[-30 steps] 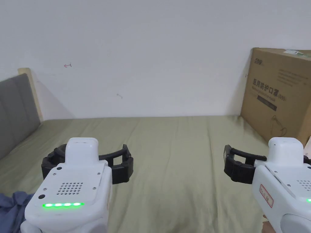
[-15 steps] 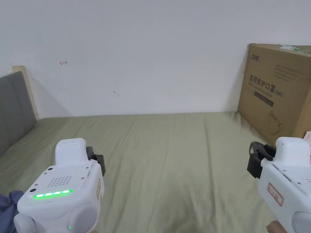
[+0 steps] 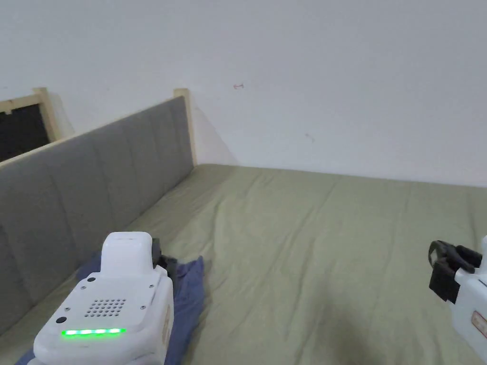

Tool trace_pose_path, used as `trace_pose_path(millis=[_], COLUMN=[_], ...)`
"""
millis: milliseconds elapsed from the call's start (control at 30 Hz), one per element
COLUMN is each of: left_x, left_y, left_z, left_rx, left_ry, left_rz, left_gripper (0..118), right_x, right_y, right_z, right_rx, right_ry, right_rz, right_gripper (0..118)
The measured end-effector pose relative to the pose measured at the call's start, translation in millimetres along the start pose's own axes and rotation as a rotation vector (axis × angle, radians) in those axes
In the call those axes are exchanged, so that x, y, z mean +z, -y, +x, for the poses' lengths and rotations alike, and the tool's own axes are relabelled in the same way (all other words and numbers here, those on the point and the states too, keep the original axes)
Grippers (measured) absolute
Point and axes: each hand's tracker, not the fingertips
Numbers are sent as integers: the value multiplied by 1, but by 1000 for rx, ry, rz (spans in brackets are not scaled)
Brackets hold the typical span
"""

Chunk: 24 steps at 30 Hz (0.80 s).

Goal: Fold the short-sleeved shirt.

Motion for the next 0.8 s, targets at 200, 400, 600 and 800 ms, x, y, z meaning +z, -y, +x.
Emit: trace_pose_path(millis=[200, 400, 600, 800], left_x=[4, -36, -179, -257], left_y=[9, -8, 30, 112], left_z=[-35, -46, -85, -81], left_rx=[-10, -33, 165, 154], left_ry=[-85, 27, 304, 182], left_rz=[-45, -165, -774, -1011], left_gripper=[2, 3, 3, 83], right_x=[-28, -23, -20, -24], right_y=[-4, -7, 0, 22], right_z=[-51, -36, -13, 9], right_rx=[10, 29, 66, 76], right_ry=[-155, -151, -120, -80], right_rz=[-47, -70, -170, -291], right_gripper=[0, 0, 0, 0])
